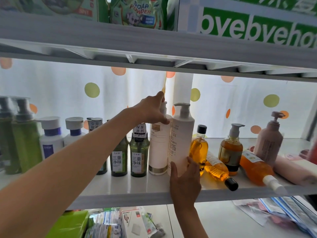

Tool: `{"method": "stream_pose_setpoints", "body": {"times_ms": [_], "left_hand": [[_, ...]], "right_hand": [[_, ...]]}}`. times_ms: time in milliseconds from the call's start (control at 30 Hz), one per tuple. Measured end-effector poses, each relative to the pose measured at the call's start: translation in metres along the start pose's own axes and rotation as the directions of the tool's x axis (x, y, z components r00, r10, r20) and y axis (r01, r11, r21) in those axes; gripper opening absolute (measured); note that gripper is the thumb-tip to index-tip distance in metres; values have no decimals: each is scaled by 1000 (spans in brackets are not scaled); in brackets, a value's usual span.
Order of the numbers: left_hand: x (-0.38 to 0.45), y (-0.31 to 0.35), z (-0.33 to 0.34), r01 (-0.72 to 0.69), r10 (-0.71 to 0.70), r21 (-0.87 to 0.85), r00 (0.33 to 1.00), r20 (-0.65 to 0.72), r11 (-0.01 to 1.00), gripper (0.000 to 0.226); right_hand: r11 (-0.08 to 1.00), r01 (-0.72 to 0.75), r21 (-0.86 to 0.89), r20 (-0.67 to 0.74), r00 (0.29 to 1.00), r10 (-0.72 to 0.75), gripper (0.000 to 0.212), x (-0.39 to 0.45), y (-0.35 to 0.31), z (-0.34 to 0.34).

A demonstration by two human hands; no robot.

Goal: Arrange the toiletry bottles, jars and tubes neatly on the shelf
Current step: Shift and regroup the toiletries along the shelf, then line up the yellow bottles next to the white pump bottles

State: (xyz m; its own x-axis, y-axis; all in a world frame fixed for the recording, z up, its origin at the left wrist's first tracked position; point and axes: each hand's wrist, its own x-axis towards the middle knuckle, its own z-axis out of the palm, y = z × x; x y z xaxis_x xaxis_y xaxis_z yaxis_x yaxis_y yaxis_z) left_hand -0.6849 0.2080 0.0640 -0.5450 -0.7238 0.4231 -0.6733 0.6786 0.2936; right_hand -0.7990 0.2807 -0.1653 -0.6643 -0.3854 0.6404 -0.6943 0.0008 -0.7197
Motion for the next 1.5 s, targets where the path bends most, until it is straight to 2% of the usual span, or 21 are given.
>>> {"method": "stream_pose_setpoints", "body": {"times_ms": [133, 300, 567, 667, 767, 833, 933, 1033, 1133, 1233, 1367, 1500], "left_hand": [[-1, 0, -1, -1, 1, -11, 1000, 7, 1000, 70], [-2, 0, -2, 3, -3, -11, 1000, 2, 1000, 69], [-13, -7, 7, -47, 44, -33, 995, -88, 998, 72], [-18, -9, 13, -48, 40, -73, 994, -102, 996, 75], [-21, -8, 20, -52, 59, 50, 989, -133, 997, 83], [-23, -4, 24, -75, 112, 186, 974, -196, 980, 87], [-26, 11, 29, -134, 263, 359, 902, -341, 924, 72], [-31, 38, 34, -267, 376, 300, 831, -410, 916, 54], [-33, 65, 46, -392, 434, 188, 841, -323, 901, 42], [-27, 83, 63, -445, 460, 117, 864, -204, 888, 36], [-13, 93, 84, -411, 421, 148, 906, -41, 899, 39], [4, 91, 97, -347, 350, 249, 936, 34, 904, 34]], "right_hand": [[997, 59, -45, -1, 998, -59, 47, 2, 3, 3], [996, 39, -80, -1, 999, -39, 45, 4, 1, 6], [982, 13, -189, 116, 993, 9, 48, 5, -4, 4], [988, 0, -154, 159, 987, 24, 49, 6, -4, 0], [997, -5, -80, 183, 983, 19, 44, 5, -5, -11], [998, 52, -47, 145, 988, -44, 36, 6, -2, -21], [989, 140, -50, 17, 990, -140, 25, 16, 6, -42], [976, 165, -143, -87, 980, -178, 26, 31, 19, -67], [959, 125, -254, -123, 979, -161, 29, 45, 40, -88], [948, 35, -317, -54, 997, -55, 30, 54, 65, -104], [955, -38, -295, 178, 980, 94, 22, 56, 86, -114], [972, -13, -233, 294, 952, 83, 10, 60, 94, -118]]}}
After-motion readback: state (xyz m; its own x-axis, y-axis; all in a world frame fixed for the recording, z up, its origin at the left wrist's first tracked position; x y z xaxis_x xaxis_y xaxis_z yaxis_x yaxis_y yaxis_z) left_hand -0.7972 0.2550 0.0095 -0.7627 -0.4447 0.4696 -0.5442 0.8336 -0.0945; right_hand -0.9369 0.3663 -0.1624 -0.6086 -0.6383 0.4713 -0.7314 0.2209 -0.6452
